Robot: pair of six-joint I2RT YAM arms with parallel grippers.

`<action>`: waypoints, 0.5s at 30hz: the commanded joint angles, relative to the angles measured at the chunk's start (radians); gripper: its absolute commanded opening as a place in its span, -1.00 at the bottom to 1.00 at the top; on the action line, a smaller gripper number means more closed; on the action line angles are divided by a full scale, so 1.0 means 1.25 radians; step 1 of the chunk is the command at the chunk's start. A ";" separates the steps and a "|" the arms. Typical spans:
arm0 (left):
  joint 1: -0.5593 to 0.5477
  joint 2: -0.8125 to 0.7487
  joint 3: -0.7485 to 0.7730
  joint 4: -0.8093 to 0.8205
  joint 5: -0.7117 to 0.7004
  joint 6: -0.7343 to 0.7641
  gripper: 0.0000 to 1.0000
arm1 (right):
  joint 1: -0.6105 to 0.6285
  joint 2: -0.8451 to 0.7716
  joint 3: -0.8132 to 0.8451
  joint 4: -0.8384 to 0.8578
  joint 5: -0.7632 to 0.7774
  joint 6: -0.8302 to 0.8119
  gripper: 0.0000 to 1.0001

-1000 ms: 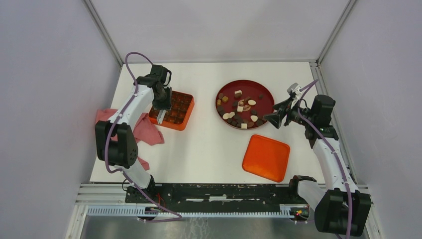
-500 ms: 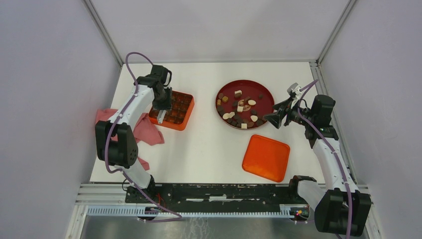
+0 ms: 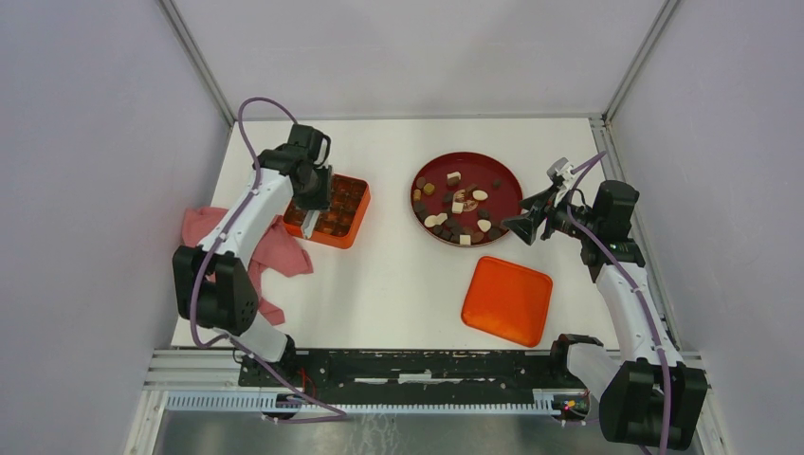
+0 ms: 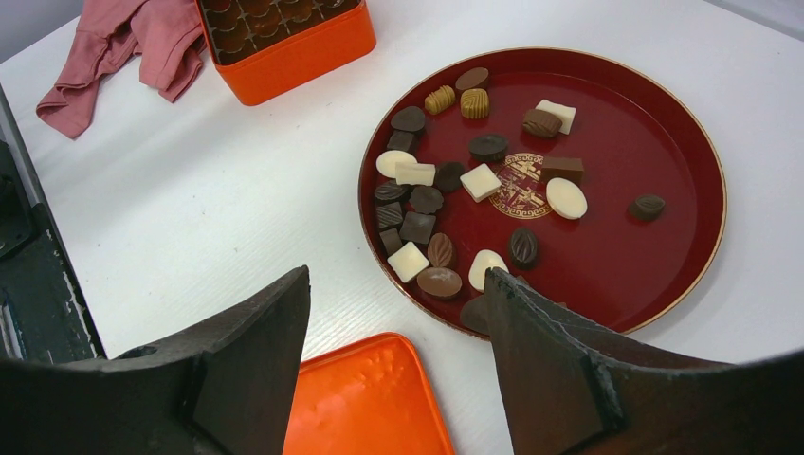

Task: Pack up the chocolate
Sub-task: Place the fake chocolate in the packing box, then pick up the fake chocolate from the plate.

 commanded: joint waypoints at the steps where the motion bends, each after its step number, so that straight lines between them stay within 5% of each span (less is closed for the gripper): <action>1: -0.043 -0.096 -0.035 0.033 0.080 0.001 -0.37 | -0.003 -0.006 -0.008 0.035 -0.018 0.001 0.46; 7: -0.136 -0.172 -0.119 0.176 0.270 -0.082 -0.34 | -0.003 -0.006 -0.008 0.036 -0.017 0.001 0.46; 15: -0.305 -0.088 -0.111 0.290 0.284 -0.154 -0.29 | -0.003 -0.007 -0.007 0.035 -0.018 -0.001 0.47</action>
